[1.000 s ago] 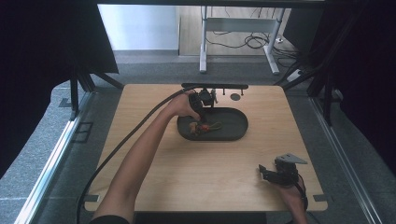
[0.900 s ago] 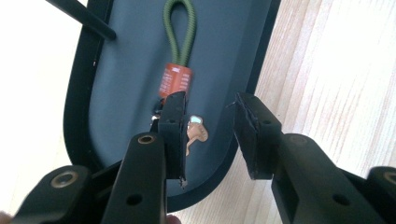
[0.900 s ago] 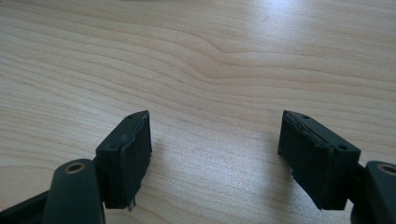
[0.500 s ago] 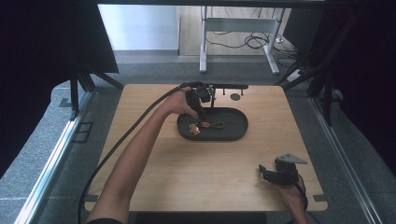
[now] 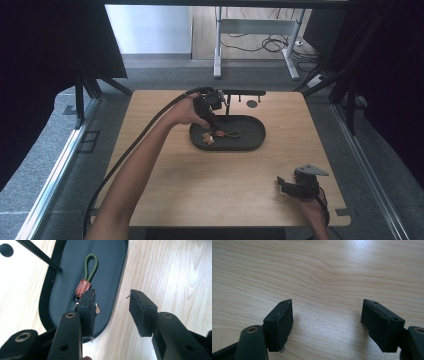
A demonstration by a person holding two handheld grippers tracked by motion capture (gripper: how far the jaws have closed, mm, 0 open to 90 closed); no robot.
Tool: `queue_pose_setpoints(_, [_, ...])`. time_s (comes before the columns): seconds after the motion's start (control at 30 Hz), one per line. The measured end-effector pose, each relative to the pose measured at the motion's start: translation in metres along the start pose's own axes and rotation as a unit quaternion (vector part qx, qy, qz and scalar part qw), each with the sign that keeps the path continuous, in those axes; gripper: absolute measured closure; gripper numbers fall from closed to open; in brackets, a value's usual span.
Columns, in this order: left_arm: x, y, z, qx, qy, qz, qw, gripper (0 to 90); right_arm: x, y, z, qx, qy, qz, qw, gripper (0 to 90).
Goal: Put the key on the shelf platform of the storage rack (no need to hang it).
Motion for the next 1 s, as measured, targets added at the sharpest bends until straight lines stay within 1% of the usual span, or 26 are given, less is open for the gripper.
queue_pose_setpoints(0.07, [0.003, -0.001, 0.0, 0.012, -0.002, -0.002, 0.9999, 56.5, 0.0, 0.0, 0.0, 0.0, 0.0, 0.0, 1.0, 25.8])
queue_pose_setpoints(0.1, [0.007, -0.002, -0.002, 0.015, 0.0, -0.001, 0.9999, 56.5, 0.0, 0.0, 0.0, -0.001, 0.0, -0.001, 1.0, 25.9])
queue_pose_setpoints(0.17, [0.008, -0.003, -0.003, 0.015, -0.001, -0.001, 0.9999, 56.4, 0.0, 0.0, 0.0, -0.001, -0.001, -0.002, 1.0, 25.8])
queue_pose_setpoints(0.2, [0.012, -0.005, -0.005, 0.019, 0.004, 0.001, 0.9998, 56.3, 0.0, 0.0, 0.0, -0.001, -0.002, -0.003, 1.0, 25.8])
queue_pose_setpoints(0.23, [0.013, -0.006, -0.006, 0.022, 0.005, 0.001, 0.9997, 56.3, 0.0, 0.0, 0.0, -0.001, -0.003, -0.003, 1.0, 25.8])
queue_pose_setpoints(0.27, [0.013, -0.006, -0.006, 0.022, 0.005, 0.001, 0.9997, 56.3, 0.0, 0.0, 0.0, -0.001, -0.003, -0.003, 1.0, 25.8])
queue_pose_setpoints(0.33, [0.02, -0.006, -0.01, 0.026, 0.007, 0.003, 0.9996, 56.3, 0.0, 0.0, 0.0, 0.0, -0.002, -0.003, 1.0, 25.9])
queue_pose_setpoints(0.37, [0.02, -0.006, -0.01, 0.026, 0.007, 0.003, 0.9996, 56.3, 0.0, 0.0, 0.0, 0.0, -0.002, -0.003, 1.0, 25.9])
queue_pose_setpoints(0.4, [0.025, -0.006, -0.012, 0.025, 0.012, 0.003, 0.9996, 56.3, 0.0, 0.0, 0.0, 0.0, -0.001, -0.003, 1.0, 25.9])
queue_pose_setpoints(0.47, [0.027, -0.005, -0.014, 0.027, 0.013, 0.004, 0.9995, 56.2, 0.0, 0.0, 0.0, 0.0, -0.001, -0.003, 1.0, 25.9])
queue_pose_setpoints(0.5, [0.031, -0.003, -0.017, 0.027, 0.016, 0.004, 0.9995, 56.3, 0.0, 0.0, 0.0, 0.0, -0.002, -0.003, 1.0, 25.8])
queue_pose_setpoints(0.57, [0.033, -0.002, -0.019, 0.029, 0.015, 0.002, 0.9995, 56.3, 0.0, 0.0, 0.0, 0.0, -0.002, -0.004, 1.0, 25.8])
queue_pose_setpoints(0.6, [0.036, 0.0, -0.023, 0.029, 0.014, 0.002, 0.9995, 56.3, 0.0, 0.0, 0.0, 0.0, -0.002, -0.004, 1.0, 25.8])
queue_pose_setpoints(0.63, [0.036, 0.0, -0.023, 0.029, 0.014, 0.002, 0.9995, 56.3, 0.0, 0.0, 0.0, 0.0, -0.002, -0.004, 1.0, 25.8])
queue_pose_setpoints(0.77, [0.044, 0.004, -0.036, 0.028, 0.011, 0.003, 0.9995, 56.3, -0.001, 0.0, 0.0, -0.001, -0.001, -0.004, 1.0, 25.8])
queue_pose_setpoints(0.8, [0.049, 0.007, -0.042, 0.026, 0.008, 0.005, 0.9996, 56.3, -0.001, 0.0, 0.0, -0.001, -0.001, -0.005, 1.0, 25.8])
queue_pose_setpoints(0.83, [0.049, 0.007, -0.042, 0.026, 0.008, 0.005, 0.9996, 56.3, -0.001, 0.0, 0.0, -0.001, -0.001, -0.005, 1.0, 25.8])
queue_pose_setpoints(1.0, [0.062, 0.012, -0.058, 0.026, 0.002, 0.009, 0.9996, 55.8, -0.001, 0.0, 0.0, -0.001, -0.002, -0.005, 1.0, 25.8])
Point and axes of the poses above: each handheld gripper's, and its own axes: y roughly forward along the jaws, z roughly out of its top, x roughly to its right, the point moved 6 cm from there along y, roughly forward along the jaws, and after that the axes turned 14 degrees about -z, right-handed, at the moved point
